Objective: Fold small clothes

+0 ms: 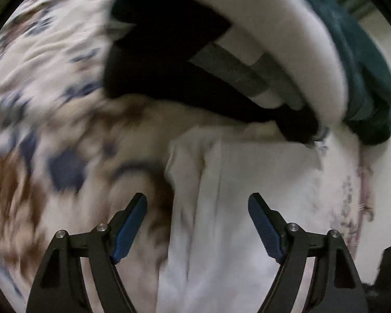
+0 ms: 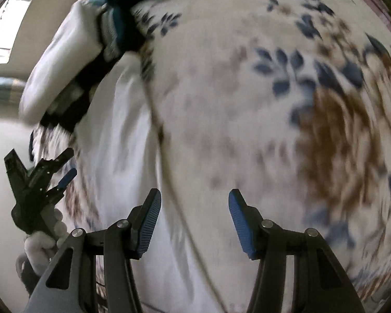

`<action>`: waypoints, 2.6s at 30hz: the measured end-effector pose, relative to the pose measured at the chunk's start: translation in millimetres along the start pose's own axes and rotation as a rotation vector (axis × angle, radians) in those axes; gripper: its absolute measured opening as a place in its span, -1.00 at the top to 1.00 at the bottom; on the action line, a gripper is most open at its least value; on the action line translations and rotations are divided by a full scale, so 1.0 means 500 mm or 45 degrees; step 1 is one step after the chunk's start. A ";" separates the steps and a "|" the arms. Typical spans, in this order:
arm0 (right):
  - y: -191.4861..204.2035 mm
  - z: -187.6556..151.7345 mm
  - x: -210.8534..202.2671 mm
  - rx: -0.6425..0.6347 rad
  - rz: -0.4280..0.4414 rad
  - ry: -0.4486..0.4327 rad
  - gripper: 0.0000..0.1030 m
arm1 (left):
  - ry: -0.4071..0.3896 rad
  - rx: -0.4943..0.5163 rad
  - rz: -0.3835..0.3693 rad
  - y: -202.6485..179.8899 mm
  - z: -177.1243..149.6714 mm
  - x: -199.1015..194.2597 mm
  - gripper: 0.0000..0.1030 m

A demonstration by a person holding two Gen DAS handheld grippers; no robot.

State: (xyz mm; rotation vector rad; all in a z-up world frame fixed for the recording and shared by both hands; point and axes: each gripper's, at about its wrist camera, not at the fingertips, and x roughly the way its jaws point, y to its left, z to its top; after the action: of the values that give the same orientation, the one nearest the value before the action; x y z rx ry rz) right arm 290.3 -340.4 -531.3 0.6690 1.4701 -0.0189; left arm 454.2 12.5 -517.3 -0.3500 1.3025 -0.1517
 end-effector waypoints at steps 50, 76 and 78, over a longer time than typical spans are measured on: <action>0.267 0.120 0.042 -0.400 0.373 -0.178 0.89 | -0.412 0.291 -0.322 -0.001 -0.090 -0.243 0.85; -0.014 -0.198 0.090 0.163 0.278 0.111 0.03 | 0.129 -0.315 -0.283 0.126 -0.321 -0.149 -0.04; -0.006 -0.197 0.123 0.181 0.238 0.158 0.03 | 0.072 -0.261 -0.248 0.104 -0.324 -0.149 0.75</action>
State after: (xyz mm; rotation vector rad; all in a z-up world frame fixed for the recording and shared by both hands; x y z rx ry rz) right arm 208.2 -277.5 -584.2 0.9352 1.5292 0.0644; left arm 274.6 56.7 -502.5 -0.6523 1.3426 -0.1934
